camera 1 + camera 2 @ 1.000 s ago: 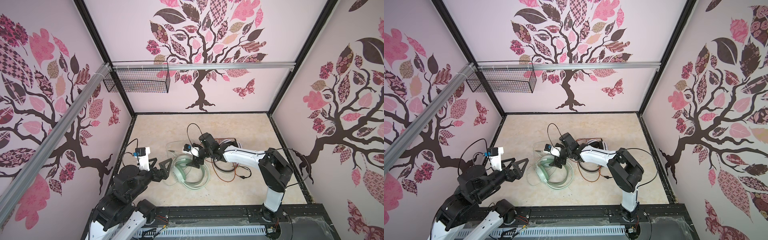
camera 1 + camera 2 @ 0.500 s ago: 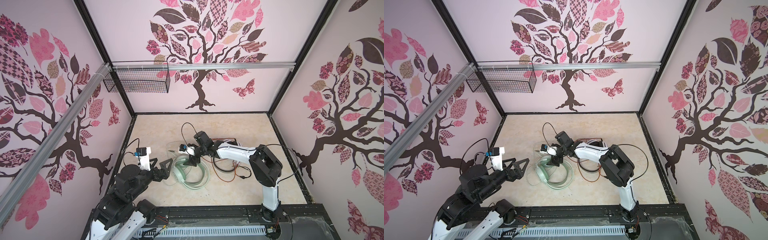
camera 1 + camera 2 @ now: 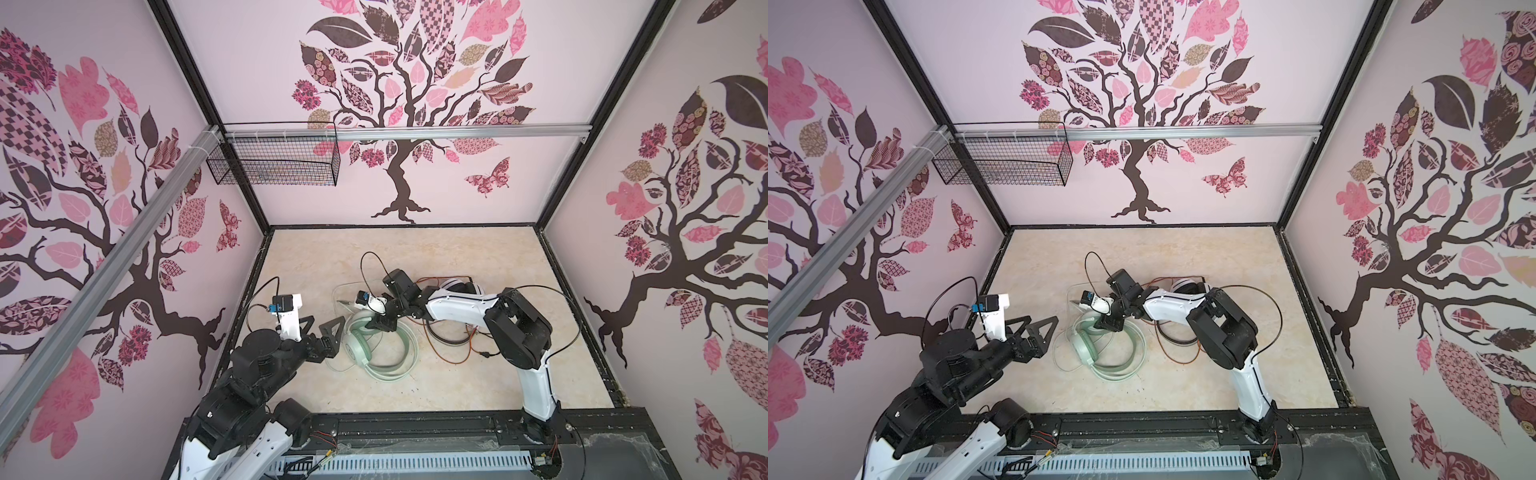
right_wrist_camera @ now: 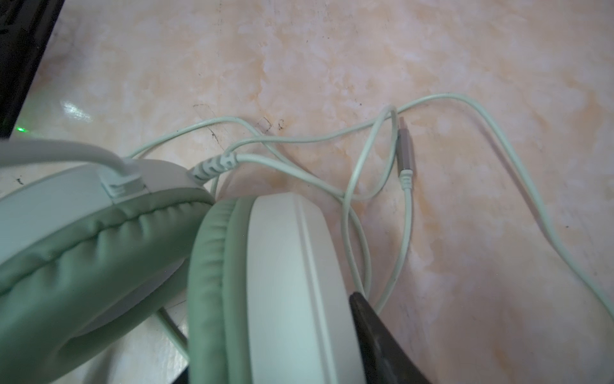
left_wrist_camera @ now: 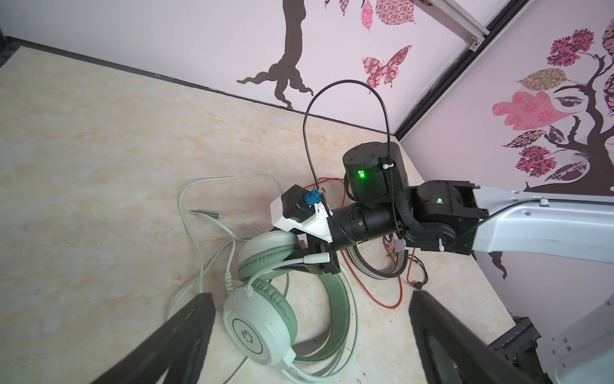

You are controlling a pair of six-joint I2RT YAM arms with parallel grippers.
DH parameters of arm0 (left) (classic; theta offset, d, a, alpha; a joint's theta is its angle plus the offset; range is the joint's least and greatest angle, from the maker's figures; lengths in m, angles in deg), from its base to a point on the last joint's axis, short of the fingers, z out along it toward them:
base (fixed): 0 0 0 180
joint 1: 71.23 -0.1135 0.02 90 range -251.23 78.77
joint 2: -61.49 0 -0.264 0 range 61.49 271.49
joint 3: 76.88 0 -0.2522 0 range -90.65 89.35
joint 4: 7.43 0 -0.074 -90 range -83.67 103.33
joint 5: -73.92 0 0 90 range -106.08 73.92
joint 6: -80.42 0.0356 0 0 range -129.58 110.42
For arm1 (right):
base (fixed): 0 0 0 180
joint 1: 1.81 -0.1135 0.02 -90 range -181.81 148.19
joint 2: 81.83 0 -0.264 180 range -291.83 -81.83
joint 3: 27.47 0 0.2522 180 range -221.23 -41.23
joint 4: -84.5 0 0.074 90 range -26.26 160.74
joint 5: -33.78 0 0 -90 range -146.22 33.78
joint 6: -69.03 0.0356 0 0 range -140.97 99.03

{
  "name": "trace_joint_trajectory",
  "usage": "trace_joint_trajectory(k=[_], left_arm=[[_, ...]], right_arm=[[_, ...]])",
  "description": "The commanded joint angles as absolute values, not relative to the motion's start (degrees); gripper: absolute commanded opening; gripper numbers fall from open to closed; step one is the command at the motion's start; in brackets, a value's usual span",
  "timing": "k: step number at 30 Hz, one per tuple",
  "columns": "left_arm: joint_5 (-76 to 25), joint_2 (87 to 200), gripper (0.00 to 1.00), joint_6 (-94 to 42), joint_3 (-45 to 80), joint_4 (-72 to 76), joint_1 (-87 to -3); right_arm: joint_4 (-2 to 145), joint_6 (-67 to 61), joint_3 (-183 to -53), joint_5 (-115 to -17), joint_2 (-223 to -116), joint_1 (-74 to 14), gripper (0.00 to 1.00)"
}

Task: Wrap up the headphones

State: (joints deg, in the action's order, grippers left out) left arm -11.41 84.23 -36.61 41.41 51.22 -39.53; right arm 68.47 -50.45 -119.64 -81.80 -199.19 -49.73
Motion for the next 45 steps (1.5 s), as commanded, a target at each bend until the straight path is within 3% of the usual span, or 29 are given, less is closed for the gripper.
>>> trace_joint_trajectory(k=[1, 7, 13, 17, 26, 38, 45], left_arm=[[-9.78, 83.85, 0.95, -36.69, 42.42, 50.66, -38.94], [-10.30, 84.92, 0.96, -36.59, 42.60, 50.48, -38.35], [-14.85, 90.76, 0.96, -36.27, 40.93, 50.03, -38.20], [-14.71, 97.93, 0.96, -41.17, 36.89, 52.30, -35.49], [5.99, 107.69, 0.96, -43.86, 26.44, 59.00, -20.77], [3.15, 117.20, 0.96, -47.98, 21.33, 62.47, -20.52], [-0.09, 122.07, 0.96, -51.20, 18.95, 62.99, -20.52]], right_arm=[[72.42, -44.33, -118.12, -82.29, -196.57, -50.09, 0.32], [72.82, -31.93, -113.04, -71.14, -185.23, -50.35, 0.07], [58.46, -20.12, -114.31, -58.86, -176.26, -50.33, 0.21], [56.01, -17.62, -111.08, -56.94, -170.03, -50.35, 0.11], [52.00, -9.83, -110.24, -49.71, -165.71, -50.32, 0.00], [47.42, 26.83, -113.76, -31.71, -165.96, -50.24, 0.00], [42.05, 35.25, -116.23, -26.60, -166.49, -50.49, 0.00]])
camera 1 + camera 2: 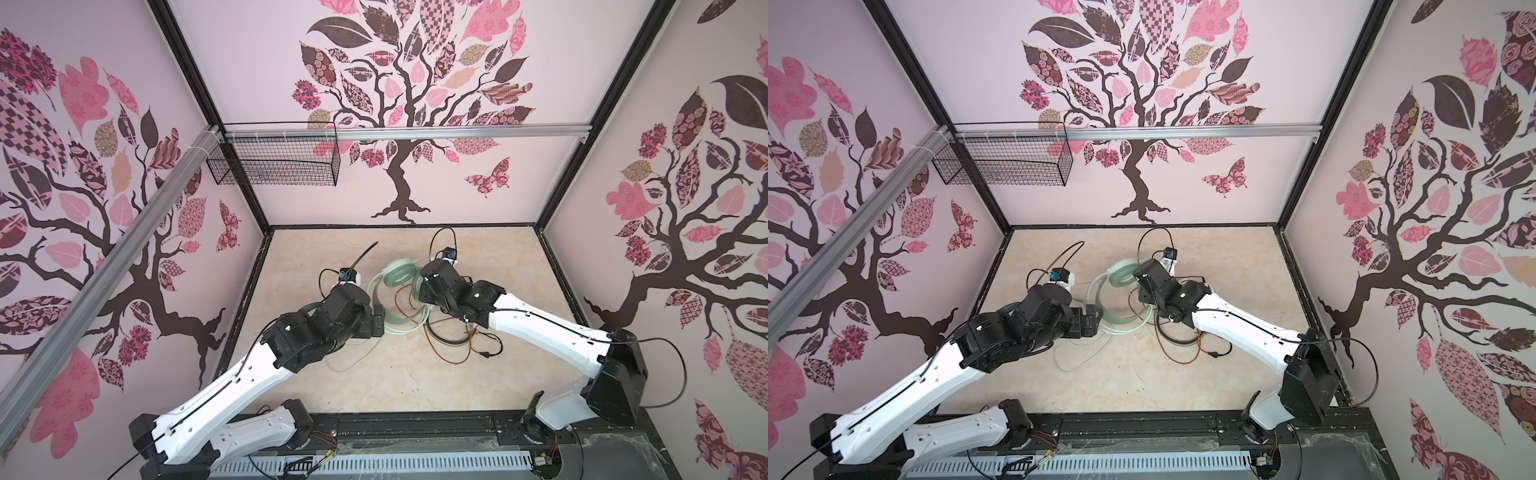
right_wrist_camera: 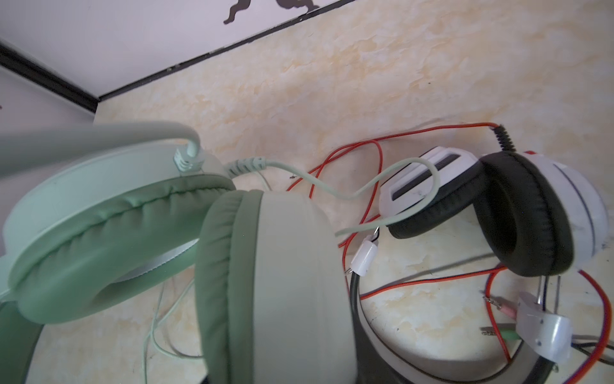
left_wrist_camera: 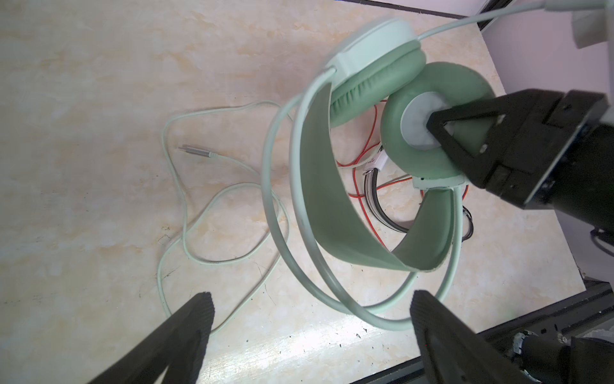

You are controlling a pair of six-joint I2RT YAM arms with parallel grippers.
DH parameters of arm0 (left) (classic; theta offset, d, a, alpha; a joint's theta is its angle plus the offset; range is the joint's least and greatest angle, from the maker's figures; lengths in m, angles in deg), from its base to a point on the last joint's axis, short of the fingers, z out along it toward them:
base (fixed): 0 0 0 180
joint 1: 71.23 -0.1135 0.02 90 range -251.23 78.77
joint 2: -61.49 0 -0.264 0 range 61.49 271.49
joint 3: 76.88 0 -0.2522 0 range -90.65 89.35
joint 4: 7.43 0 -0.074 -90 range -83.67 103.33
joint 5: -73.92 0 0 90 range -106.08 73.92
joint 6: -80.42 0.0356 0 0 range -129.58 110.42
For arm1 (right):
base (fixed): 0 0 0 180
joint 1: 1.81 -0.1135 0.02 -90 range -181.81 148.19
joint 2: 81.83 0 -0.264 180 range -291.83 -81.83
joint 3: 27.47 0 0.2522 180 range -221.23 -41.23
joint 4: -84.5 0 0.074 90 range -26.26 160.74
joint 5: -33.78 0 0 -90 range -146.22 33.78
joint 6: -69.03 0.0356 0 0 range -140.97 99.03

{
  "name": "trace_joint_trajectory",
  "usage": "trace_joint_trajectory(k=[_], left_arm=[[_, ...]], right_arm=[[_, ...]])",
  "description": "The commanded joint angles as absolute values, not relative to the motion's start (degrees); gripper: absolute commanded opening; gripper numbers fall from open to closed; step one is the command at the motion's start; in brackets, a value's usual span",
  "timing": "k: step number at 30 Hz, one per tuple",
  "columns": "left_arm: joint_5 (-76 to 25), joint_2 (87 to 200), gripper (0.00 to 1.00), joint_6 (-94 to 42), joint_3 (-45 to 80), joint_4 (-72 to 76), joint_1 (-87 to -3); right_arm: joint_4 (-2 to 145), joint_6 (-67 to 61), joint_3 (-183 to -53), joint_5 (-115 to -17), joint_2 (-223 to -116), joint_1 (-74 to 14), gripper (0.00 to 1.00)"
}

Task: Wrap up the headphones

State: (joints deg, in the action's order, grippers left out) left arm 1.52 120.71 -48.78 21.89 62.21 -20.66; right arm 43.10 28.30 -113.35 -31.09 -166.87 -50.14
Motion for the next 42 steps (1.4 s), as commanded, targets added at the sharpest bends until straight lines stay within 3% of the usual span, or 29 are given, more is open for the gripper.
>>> trace_joint_trajectory(k=[1, 7, 15, 22, 42], left_arm=[[-0.16, 123.05, 0.96, -52.19, 18.45, 63.22, -20.47], [0.84, 127.64, 0.96, -58.78, 14.50, 64.16, -20.52], [-2.10, 131.62, 0.96, -60.64, 13.62, 63.99, -22.34], [-7.17, 131.15, 0.85, -62.53, 18.62, 62.11, -27.28], [-9.66, 134.96, 0.87, -63.76, 19.49, 60.46, -27.28]], right_arm=[[42.15, 35.52, -115.99, -25.85, -166.28, -50.65, 0.00], [44.11, 31.83, -115.18, -17.51, -165.13, -53.90, 0.00], [45.70, 30.43, -113.76, -17.02, -164.26, -54.44, 0.00], [48.18, 29.44, -111.63, -15.96, -161.43, -54.55, 0.00], [52.39, 28.42, -109.50, -15.13, -158.27, -56.03, 0.00]])
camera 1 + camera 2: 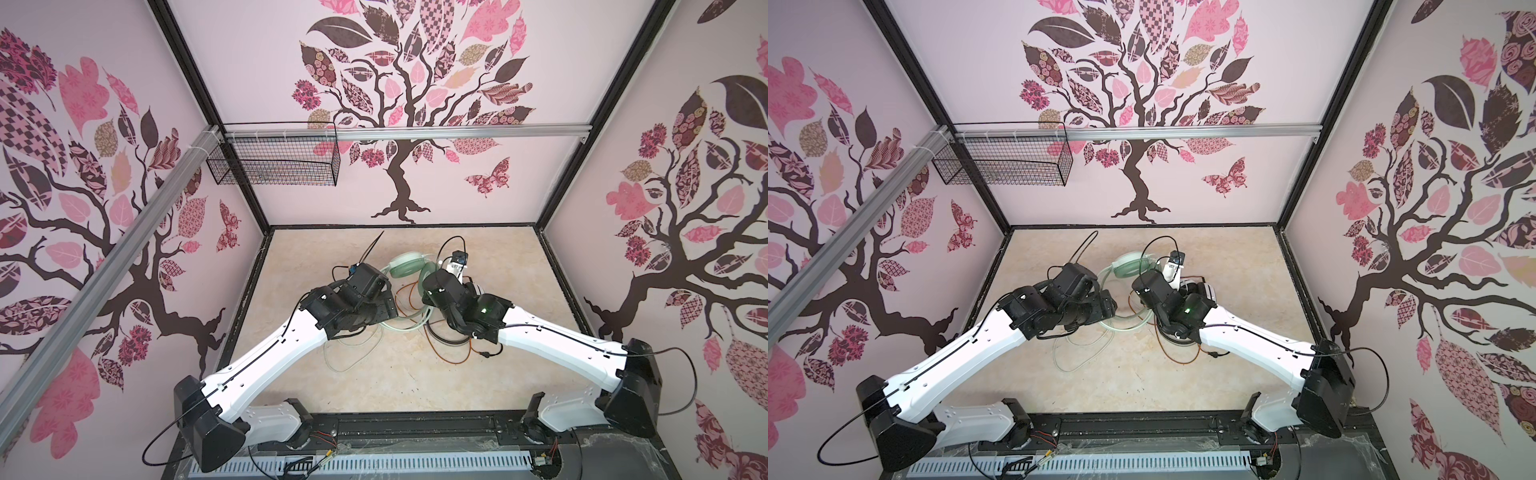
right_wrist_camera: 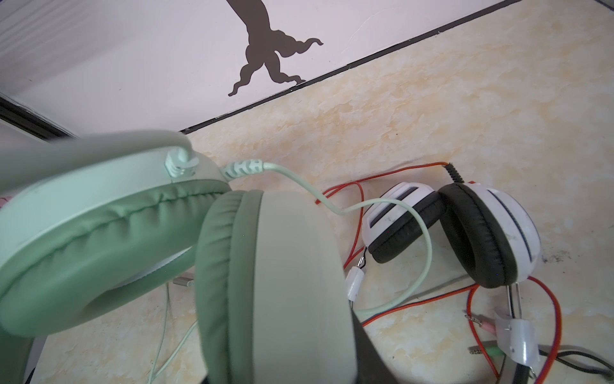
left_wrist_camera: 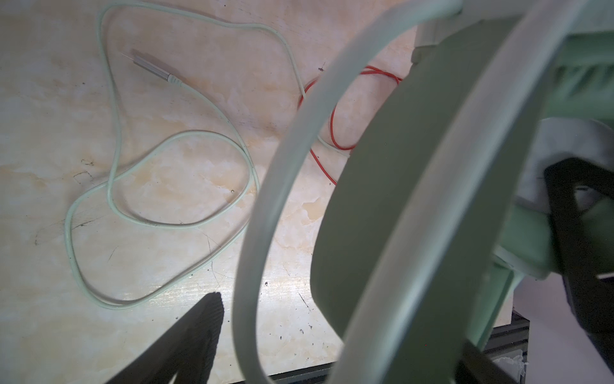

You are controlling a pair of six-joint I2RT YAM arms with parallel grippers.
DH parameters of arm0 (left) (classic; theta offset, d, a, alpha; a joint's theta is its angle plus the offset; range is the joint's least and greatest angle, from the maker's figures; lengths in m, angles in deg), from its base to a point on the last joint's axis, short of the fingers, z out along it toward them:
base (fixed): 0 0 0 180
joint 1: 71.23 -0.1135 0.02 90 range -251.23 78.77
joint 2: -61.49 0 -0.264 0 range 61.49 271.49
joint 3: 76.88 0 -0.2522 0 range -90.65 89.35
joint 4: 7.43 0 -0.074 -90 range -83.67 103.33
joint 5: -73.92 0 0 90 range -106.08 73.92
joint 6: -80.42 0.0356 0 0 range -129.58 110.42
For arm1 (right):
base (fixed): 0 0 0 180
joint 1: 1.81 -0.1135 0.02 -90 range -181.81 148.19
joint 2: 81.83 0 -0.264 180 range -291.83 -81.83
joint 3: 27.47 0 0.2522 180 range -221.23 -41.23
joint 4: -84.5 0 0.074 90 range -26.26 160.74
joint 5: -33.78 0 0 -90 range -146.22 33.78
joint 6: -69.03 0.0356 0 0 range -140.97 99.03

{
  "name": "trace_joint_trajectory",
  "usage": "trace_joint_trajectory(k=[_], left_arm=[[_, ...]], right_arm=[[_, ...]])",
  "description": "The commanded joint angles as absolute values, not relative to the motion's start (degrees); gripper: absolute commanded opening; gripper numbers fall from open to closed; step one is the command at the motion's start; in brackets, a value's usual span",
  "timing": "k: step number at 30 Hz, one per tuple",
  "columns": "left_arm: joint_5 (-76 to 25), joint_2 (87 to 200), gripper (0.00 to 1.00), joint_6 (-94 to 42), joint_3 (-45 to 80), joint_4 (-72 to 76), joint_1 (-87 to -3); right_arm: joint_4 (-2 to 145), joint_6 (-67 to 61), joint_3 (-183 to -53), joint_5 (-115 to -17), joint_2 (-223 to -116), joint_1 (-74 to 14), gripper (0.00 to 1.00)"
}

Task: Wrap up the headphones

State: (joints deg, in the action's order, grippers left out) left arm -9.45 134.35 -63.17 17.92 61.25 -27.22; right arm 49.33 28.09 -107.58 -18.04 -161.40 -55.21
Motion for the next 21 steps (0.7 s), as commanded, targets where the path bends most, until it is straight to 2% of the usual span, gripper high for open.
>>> trace_joint_trajectory(k=[1, 4, 9, 15, 16, 19, 21], left_arm=[[-9.57, 134.96, 0.85, -63.83, 19.49, 60.39, -27.28], [-9.47, 134.55, 0.72, -63.83, 19.60, 60.04, -27.33], [-9.53, 134.54, 0.44, -63.19, 19.49, 59.91, -27.40], [-10.30, 134.79, 0.27, -62.68, 19.59, 60.02, -27.89], [-10.33, 134.65, 0.23, -62.46, 19.66, 59.99, -28.13], [-10.84, 134.28, 0.07, -60.81, 20.20, 60.70, -29.94], [-10.94, 133.75, 0.00, -58.97, 20.54, 62.21, -32.42]], right_arm=[[52.05, 28.37, -109.78, -14.60, -158.37, -56.12, 0.00], [51.86, 28.35, -109.58, -14.21, -158.23, -56.27, 0.00], [52.61, 28.04, -109.14, -14.32, -157.54, -56.39, 0.00], [52.26, 28.17, -109.43, -14.59, -155.95, -56.48, 0.00], [52.26, 27.43, -109.52, -15.20, -155.44, -56.55, 0.09], [56.46, 16.47, -107.88, -22.64, -152.13, -56.53, 0.63], [59.22, 7.12, -105.63, -30.26, -148.06, -56.48, 0.84]])
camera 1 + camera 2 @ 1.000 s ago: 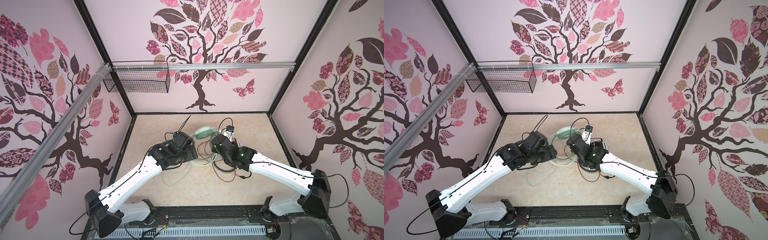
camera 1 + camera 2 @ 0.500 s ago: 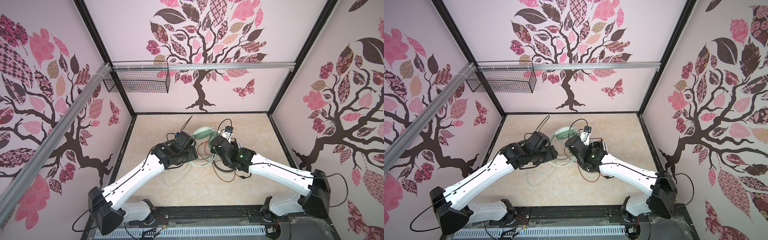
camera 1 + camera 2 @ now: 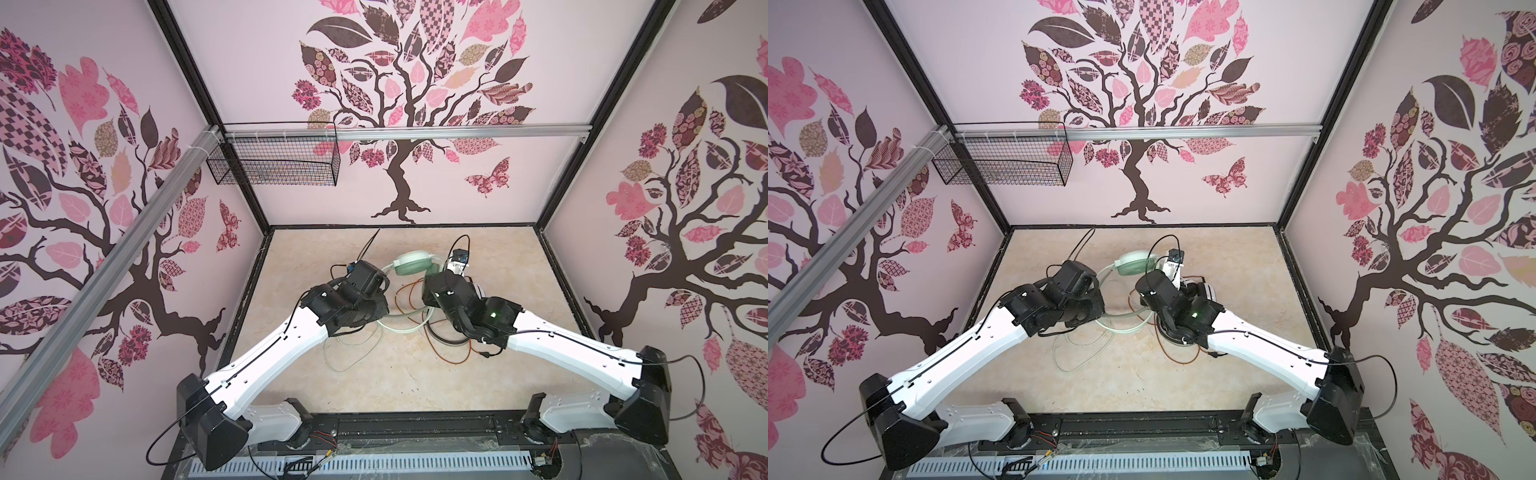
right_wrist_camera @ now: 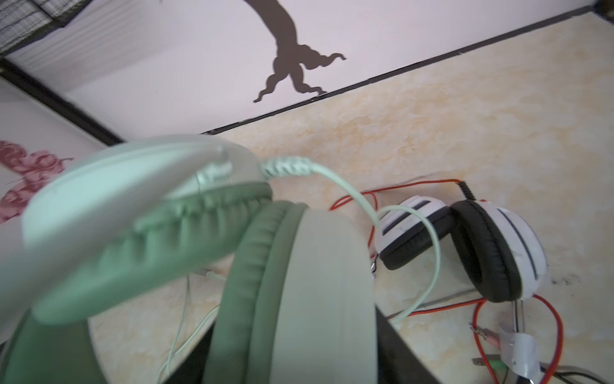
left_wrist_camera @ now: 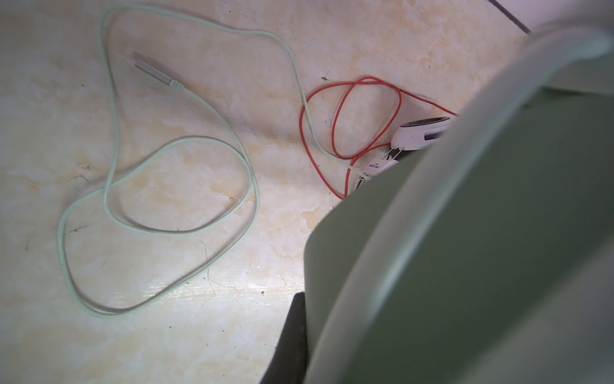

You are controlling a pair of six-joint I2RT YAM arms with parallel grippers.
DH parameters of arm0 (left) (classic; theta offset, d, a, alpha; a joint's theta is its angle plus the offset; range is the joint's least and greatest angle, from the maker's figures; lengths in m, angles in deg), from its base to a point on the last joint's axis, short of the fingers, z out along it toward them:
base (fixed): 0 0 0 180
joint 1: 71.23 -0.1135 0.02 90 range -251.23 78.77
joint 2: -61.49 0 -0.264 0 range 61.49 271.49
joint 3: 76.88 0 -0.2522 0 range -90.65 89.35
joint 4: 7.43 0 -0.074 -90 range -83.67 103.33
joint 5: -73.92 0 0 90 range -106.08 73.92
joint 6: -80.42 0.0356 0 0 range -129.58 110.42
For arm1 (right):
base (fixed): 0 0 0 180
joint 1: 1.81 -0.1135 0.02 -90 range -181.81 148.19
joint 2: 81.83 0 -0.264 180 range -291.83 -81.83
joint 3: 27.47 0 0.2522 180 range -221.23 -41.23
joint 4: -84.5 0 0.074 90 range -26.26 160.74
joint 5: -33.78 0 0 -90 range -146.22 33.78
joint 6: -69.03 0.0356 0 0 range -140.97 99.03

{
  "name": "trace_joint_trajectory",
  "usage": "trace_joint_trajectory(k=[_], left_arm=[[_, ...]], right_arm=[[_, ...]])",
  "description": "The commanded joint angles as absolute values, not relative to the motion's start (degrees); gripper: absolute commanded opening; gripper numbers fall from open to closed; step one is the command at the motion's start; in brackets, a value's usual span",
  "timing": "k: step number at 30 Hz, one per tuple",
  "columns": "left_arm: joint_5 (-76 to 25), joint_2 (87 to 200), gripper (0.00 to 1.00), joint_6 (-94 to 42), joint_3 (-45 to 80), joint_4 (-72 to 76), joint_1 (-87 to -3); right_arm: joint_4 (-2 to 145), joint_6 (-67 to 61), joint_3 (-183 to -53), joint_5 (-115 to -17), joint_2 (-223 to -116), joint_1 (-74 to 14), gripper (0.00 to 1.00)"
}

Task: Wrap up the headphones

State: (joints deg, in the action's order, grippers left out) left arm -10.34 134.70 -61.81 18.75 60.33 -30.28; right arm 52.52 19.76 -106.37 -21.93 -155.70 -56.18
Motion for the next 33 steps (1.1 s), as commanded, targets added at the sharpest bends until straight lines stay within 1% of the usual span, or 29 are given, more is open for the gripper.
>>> trace_joint_trajectory(k=[1, 3, 4, 7, 8, 9, 11, 13, 14, 15, 16, 18, 19, 22, 25, 29, 33], left_arm=[[-11.03, 133.27, 0.00, -57.83, 20.91, 63.14, -34.26], [-11.54, 131.95, 0.00, -55.15, 21.94, 64.26, -38.42], [-12.28, 130.98, 0.00, -53.63, 22.11, 64.96, -41.12], [-15.06, 128.27, 0.00, -48.45, 22.39, 66.03, -48.57], [-16.62, 127.44, 0.00, -46.51, 22.03, 66.19, -50.26], [-18.55, 126.67, 0.00, -44.63, 21.31, 66.66, -51.98], [-22.70, 125.72, 0.00, -40.29, 19.32, 67.87, -52.86], [-27.67, 124.37, 0.00, -36.95, 17.46, 69.15, -52.86], [-28.15, 124.17, 0.00, -36.15, 16.11, 70.94, -52.70], [-27.93, 124.15, 0.00, -35.65, 14.61, 73.51, -52.36], [-27.78, 123.52, 0.00, -35.93, 14.37, 74.34, -52.04], [-28.41, 121.08, 0.00, -37.59, 15.53, 73.47, -51.98], [-29.59, 119.62, 0.00, -39.27, 16.88, 71.96, -51.98], [-36.81, 115.57, 0.00, -43.90, 20.69, 65.57, -51.98], [-43.72, 113.16, 0.00, -51.33, 23.01, 58.36, -51.83], [-48.45, 115.34, 0.00, -53.22, 17.74, 59.55, -50.28], [-45.77, 118.65, 0.00, -47.12, 8.54, 68.85, -47.33]], right_arm=[[60.94, 2.95, -103.59, -34.05, -145.03, -56.52, 0.90], [64.36, -3.33, -100.13, -40.21, -139.12, -56.32, 0.96], [64.05, -5.56, -99.91, -41.84, -136.65, -56.31, 0.96], [55.10, -8.30, -105.03, -43.85, -135.05, -54.28, 0.97], [52.33, -8.03, -106.34, -45.42, -134.96, -52.29, 0.97], [50.76, -7.20, -106.75, -49.01, -134.45, -48.60, 0.97], [51.12, -4.27, -104.70, -62.60, -133.74, -37.92, 0.98], [55.05, 3.42, -100.81, -81.74, -135.27, -24.15, 0.97], [58.97, 7.93, -97.94, -88.07, -136.04, -19.78, 0.96], [66.16, 14.18, -93.35, -94.10, -136.93, -16.41, 0.94], [73.77, 19.34, -89.05, -97.07, -137.79, -15.53, 0.94], [83.15, 23.58, -83.95, -97.47, -139.66, -16.39, 0.94], [84.89, 24.51, -82.31, -96.45, -140.79, -16.78, 0.93], [88.58, 24.13, -78.99, -93.85, -143.33, -17.85, 0.91], [88.47, 20.05, -77.67, -91.38, -145.47, -19.50, 0.91], [84.85, 13.75, -78.27, -88.75, -149.44, -23.50, 0.89], [84.52, 9.81, -78.23, -86.38, -151.51, -27.00, 0.88]])
